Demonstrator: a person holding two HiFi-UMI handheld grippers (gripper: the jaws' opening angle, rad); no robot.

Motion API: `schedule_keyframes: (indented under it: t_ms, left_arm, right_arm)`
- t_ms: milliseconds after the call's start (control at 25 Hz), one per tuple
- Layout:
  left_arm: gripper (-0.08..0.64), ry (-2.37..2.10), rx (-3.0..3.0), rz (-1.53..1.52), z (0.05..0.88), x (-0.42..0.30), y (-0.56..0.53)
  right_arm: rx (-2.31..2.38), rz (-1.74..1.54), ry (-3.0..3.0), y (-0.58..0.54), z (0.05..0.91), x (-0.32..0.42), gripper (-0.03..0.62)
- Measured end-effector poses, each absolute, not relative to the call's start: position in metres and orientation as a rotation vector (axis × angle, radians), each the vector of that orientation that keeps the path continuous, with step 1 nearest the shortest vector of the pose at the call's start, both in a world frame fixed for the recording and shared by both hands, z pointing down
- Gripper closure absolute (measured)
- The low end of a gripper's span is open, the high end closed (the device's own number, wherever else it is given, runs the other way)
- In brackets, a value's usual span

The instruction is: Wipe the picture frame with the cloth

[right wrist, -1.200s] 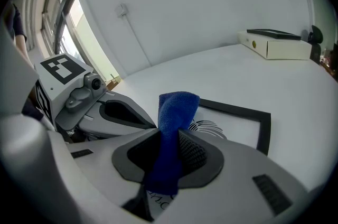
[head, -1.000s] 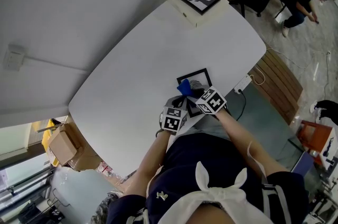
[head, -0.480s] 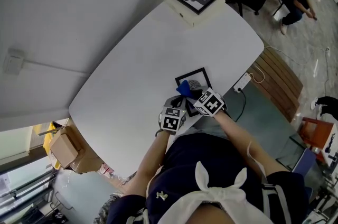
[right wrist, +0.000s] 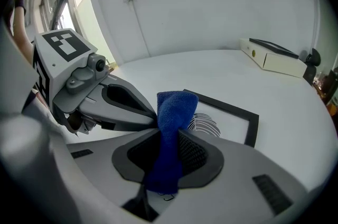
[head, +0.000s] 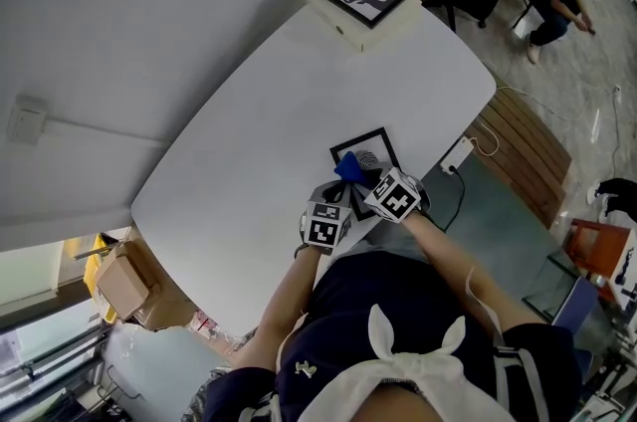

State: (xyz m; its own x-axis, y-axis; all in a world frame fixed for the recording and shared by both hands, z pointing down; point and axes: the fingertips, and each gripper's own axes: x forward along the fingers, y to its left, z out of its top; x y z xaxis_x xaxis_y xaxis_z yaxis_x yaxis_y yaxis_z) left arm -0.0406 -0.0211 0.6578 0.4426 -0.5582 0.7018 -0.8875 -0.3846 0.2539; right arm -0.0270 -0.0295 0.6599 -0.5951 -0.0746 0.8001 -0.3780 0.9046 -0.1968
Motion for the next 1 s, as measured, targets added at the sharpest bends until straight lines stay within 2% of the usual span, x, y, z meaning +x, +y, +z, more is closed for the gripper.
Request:
schedule_keyframes:
  t_ms: [1000]
  left_arm:
    - [0.555, -1.200, 2.101, 0.706, 0.657, -0.040, -0.021]
  right_arm:
    - [0.482, 0.493, -2.129, -0.049, 0.663, 0.010, 0.500]
